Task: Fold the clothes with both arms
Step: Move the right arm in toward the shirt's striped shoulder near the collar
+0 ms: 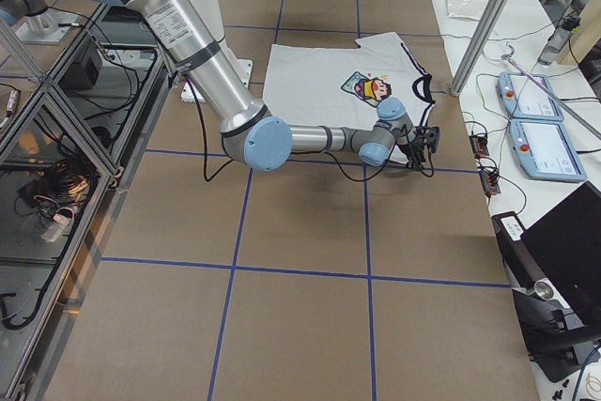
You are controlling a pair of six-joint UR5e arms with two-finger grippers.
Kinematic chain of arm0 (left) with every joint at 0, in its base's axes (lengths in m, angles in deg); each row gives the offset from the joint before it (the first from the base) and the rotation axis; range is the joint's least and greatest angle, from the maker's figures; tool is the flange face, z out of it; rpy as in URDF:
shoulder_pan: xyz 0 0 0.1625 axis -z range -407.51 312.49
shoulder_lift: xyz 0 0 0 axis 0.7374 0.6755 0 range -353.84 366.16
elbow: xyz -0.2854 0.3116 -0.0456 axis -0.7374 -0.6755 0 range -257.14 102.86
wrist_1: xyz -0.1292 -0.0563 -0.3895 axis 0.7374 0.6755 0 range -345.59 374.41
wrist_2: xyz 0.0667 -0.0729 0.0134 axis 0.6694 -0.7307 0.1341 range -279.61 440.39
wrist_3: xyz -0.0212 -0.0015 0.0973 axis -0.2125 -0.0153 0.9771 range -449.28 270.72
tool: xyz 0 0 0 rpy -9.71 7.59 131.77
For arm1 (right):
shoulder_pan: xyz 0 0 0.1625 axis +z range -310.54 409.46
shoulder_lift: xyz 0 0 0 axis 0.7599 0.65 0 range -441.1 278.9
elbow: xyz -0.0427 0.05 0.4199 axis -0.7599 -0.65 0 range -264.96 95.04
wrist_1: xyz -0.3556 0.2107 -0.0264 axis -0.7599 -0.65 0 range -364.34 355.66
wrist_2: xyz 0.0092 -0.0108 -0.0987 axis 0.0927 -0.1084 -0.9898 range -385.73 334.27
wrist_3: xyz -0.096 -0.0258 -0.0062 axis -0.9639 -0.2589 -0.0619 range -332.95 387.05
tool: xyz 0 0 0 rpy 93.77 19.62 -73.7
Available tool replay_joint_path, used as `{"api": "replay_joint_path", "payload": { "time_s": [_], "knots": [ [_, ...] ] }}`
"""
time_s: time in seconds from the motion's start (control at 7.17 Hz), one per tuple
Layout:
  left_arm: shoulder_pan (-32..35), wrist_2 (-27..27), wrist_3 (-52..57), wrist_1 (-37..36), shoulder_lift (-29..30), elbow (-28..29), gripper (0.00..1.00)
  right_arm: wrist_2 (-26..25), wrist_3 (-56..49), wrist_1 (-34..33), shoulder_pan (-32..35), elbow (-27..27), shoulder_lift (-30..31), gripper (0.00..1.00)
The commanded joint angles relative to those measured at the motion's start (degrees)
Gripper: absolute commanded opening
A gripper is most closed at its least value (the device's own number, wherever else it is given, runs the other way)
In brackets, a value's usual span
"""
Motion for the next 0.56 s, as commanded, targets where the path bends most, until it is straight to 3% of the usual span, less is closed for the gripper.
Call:
{"api": "replay_joint_path", "payload": {
  "time_s": [0.0, 0.42],
  "knots": [
    [0.0, 0.02, -0.05, 0.0, -0.09, -0.11, 1.0, 0.3, 0.21, 0.02, 0.04, 0.73, -0.03, 0.0],
    [0.0, 0.02, -0.14, 0.0, -0.01, -0.11, 1.0, 2.4, 0.91, -0.24, 0.3, 7.38, 1.72, 0.0]
  ]
}}
